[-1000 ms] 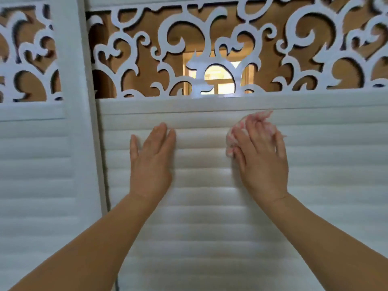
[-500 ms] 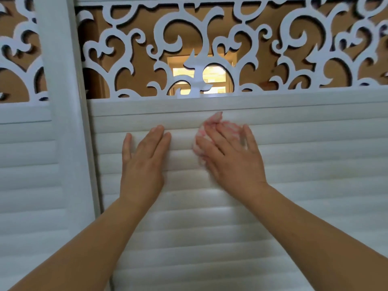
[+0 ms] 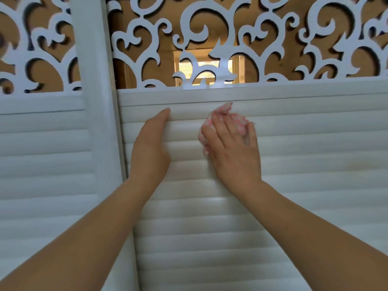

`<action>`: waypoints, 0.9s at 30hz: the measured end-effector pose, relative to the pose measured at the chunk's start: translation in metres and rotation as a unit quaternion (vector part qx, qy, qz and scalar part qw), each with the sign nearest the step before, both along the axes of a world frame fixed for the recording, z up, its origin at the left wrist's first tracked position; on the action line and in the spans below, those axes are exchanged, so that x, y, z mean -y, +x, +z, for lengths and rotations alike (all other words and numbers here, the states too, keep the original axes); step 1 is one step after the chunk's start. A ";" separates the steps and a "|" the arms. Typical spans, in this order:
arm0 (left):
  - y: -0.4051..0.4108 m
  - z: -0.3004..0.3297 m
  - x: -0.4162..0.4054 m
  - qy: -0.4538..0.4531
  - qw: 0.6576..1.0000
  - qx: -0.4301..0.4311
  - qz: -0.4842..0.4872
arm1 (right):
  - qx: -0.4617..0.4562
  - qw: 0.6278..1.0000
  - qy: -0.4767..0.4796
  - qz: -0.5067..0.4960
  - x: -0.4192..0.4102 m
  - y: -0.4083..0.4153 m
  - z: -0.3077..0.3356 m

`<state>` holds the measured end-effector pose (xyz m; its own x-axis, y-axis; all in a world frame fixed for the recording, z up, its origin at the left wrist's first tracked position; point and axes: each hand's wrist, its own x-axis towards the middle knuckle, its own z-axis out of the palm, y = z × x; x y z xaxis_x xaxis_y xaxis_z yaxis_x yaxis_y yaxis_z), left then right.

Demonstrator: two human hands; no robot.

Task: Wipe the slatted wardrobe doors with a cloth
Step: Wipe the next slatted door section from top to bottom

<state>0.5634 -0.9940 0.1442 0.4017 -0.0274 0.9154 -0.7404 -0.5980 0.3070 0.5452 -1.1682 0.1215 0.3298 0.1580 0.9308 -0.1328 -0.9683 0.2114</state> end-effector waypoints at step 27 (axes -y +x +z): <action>0.015 -0.055 -0.021 -0.022 1.000 0.002 -0.020 | -0.031 0.997 -0.008 -0.065 0.096 -0.033 -0.068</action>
